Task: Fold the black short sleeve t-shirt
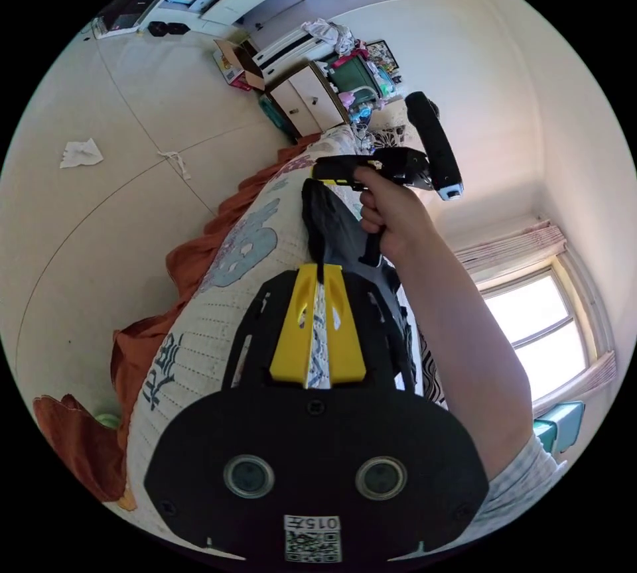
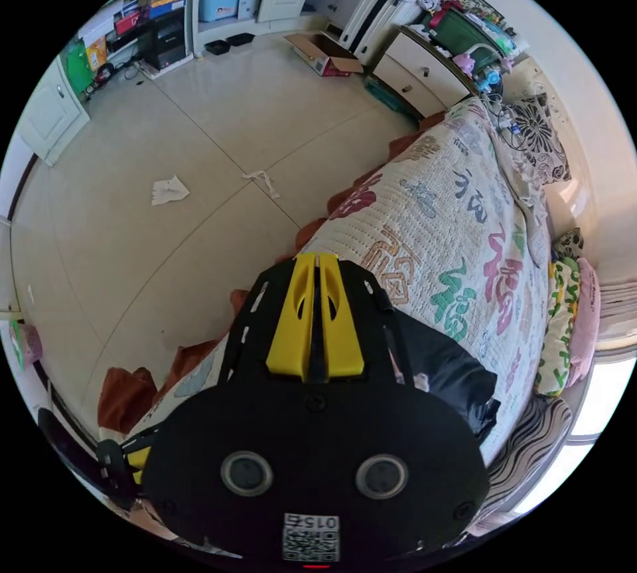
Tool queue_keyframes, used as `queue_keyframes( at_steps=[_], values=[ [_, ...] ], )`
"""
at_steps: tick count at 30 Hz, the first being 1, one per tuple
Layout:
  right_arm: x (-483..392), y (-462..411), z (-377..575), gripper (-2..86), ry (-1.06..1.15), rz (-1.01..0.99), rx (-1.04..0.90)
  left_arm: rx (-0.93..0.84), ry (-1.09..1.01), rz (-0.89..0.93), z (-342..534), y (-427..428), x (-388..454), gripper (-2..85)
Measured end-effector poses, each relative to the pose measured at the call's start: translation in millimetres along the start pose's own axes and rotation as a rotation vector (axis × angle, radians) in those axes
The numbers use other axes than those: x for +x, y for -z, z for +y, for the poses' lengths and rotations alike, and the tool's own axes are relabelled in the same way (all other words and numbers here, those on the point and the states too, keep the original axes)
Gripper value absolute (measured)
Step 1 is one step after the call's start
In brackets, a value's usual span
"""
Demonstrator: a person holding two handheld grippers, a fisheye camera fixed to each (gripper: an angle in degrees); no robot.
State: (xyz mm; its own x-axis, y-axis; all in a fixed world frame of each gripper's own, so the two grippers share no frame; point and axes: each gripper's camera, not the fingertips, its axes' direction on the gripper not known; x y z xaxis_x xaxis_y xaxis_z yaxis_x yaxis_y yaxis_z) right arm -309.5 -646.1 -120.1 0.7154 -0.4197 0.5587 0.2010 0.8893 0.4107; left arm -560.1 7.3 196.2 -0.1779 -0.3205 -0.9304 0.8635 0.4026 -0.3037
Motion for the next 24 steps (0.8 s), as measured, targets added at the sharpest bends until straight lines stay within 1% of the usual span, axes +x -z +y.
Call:
queue_keyframes(
  at_steps=[2, 4, 6, 7, 11, 13, 15, 18, 19, 21, 24],
  values=[
    [17.1, 17.8, 7.8, -0.8, -0.015, -0.040, 0.051, 0.033, -0.018, 0.024, 7.6, 6.9, 6.6, -0.3],
    [40.9, 39.6, 18.8, -1.0, -0.035, -0.072, 0.105, 0.056, -0.075, 0.010, 15.9, 12.8, 23.8, -0.4],
    [83.7, 69.7, 39.8, -1.0, -0.082, -0.152, 0.174, 0.065, -0.211, -0.041, 29.9, 16.5, 63.2, -0.5],
    [95.7, 76.5, 46.4, -1.0, -0.096, -0.174, 0.188, 0.065, -0.247, -0.049, 34.6, 16.6, 74.4, -0.5],
    [184.4, 111.2, 113.7, -1.0, -0.210, -0.365, 0.290, 0.026, -0.518, -0.073, 77.7, 6.1, 153.7, -0.5],
    [218.5, 117.8, 151.0, -1.0, -0.262, -0.405, 0.323, -0.020, -0.636, -0.082, 100.4, -6.8, 185.3, -0.5],
    [257.6, 117.7, 203.2, -1.0, -0.326, -0.442, 0.353, -0.138, -0.775, -0.091, 132.6, -35.6, 220.1, -0.4],
    [292.4, 100.6, 260.0, -1.0, -0.392, -0.450, 0.323, -0.273, -0.887, -0.110, 175.6, -77.3, 244.4, -0.4],
    [297.3, 95.9, 269.5, -1.0, -0.401, -0.448, 0.314, -0.298, -0.904, -0.117, 184.1, -86.3, 247.2, -0.4],
    [313.3, 75.7, 300.5, -1.0, -0.441, -0.455, 0.264, -0.409, -0.960, -0.156, 215.4, -122.5, 254.3, -0.3],
    [328.5, 61.0, 329.9, -0.9, -0.480, -0.473, 0.232, -0.496, -0.992, -0.176, 244.2, -153.2, 259.2, -0.3]
  ],
)
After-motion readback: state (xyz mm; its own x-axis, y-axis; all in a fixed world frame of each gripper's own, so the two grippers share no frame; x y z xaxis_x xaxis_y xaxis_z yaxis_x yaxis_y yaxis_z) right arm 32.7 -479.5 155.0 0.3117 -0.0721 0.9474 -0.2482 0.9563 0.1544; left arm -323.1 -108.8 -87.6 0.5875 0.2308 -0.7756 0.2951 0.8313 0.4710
